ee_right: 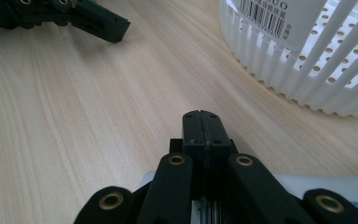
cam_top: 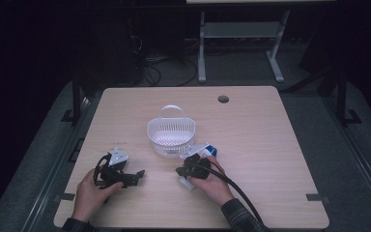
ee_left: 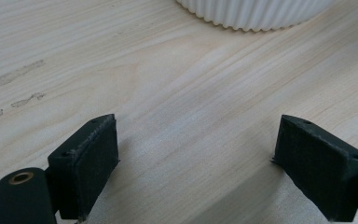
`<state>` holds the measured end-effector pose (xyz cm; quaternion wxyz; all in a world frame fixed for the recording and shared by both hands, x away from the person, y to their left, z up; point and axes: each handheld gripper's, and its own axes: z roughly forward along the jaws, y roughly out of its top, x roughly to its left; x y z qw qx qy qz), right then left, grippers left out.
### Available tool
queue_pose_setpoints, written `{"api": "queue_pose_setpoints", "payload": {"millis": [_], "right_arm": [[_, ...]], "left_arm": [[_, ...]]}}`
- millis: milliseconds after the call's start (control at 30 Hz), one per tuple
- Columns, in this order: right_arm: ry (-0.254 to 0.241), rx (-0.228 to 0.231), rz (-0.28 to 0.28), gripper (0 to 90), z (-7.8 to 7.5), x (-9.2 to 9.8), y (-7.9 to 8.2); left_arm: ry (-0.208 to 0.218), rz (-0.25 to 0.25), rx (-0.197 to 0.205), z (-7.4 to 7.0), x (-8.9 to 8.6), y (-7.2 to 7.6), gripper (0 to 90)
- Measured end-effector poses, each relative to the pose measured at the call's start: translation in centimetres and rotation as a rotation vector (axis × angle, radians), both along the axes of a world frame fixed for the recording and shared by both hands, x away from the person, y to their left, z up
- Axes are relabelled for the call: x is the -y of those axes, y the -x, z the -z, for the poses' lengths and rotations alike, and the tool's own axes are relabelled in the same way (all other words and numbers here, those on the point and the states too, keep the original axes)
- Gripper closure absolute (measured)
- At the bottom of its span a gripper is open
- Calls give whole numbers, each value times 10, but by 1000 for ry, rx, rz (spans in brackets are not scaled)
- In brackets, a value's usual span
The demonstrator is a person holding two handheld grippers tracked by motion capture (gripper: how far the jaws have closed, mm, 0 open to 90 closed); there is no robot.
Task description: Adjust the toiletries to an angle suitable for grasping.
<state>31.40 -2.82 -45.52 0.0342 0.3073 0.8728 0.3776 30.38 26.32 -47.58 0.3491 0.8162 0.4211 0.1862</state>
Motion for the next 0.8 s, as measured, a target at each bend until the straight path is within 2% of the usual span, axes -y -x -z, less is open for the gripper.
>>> {"api": "queue_pose_setpoints", "payload": {"millis": [367,800], "right_arm": [[7,-3,-2,899,0,4,3],[7,-17,6,899,1,21,14]], "left_arm": [[-4,4,-2,0,0,0,127],[-4,4,-1,0,0,0,127]]}}
